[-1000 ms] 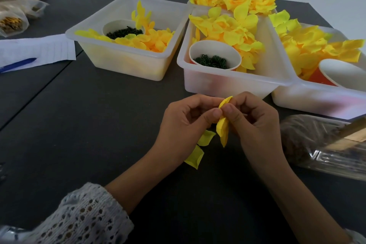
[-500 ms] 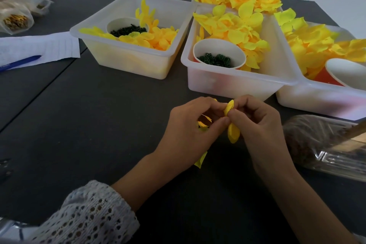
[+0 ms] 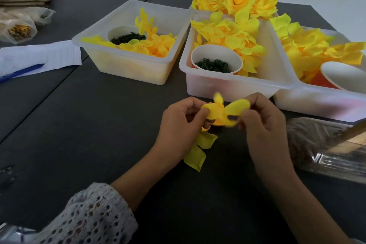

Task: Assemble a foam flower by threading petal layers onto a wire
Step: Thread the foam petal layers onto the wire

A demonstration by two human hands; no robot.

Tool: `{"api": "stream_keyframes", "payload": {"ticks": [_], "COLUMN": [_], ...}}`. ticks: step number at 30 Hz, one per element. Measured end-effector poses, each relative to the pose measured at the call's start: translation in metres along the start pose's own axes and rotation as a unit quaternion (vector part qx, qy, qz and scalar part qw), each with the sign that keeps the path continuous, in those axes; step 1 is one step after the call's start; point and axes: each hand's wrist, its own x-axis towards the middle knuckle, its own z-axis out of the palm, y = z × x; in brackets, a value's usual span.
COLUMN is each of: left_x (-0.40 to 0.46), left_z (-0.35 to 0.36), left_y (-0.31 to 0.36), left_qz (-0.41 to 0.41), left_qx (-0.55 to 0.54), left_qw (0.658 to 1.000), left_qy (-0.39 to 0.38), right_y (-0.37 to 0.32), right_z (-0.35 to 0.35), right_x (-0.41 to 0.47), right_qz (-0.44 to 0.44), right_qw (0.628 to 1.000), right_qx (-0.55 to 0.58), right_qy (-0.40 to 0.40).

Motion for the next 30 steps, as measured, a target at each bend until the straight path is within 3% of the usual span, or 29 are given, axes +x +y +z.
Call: {"api": "stream_keyframes", "payload": {"ticks": [6,9,16,22,26,30], "left_x": [0.010,0.009,0.008,0.004,0.003,0.000], "left_z": [-0.010,-0.009,-0.013,-0.021,-0.021,-0.019], "left_y": [0.000,0.001,0.003,0.006,0.017,0.027], "left_qz": [-0.019,-0.020,0.000,0.024,-0.026,-0.107], "left_qx": [0.005,0.037,0.101,0.127,0.023,-0.109], "left_qw": [0.998,0.996,0.991,0.986,0.998,0.988], "left_qy": [0.061,0.073,0.089,0.104,0.053,-0.004], "right_y": [-0.002,-0.006,-0.014,-0.017,-0.018,-0.024], "right_z": [-0.001,0.003,0.014,0.027,0.036,0.044], "right_x": [0.002,0.002,0.003,0.004,-0.003,-0.008], "right_qz": [0.073,0.067,0.065,0.077,0.002,-0.068], "right_qw": [0.966,0.953,0.956,0.967,0.992,0.993], "right_qx": [0.245,0.288,0.238,0.161,0.039,-0.044], "right_qy": [0.043,0.067,0.159,0.182,0.123,0.088]}}
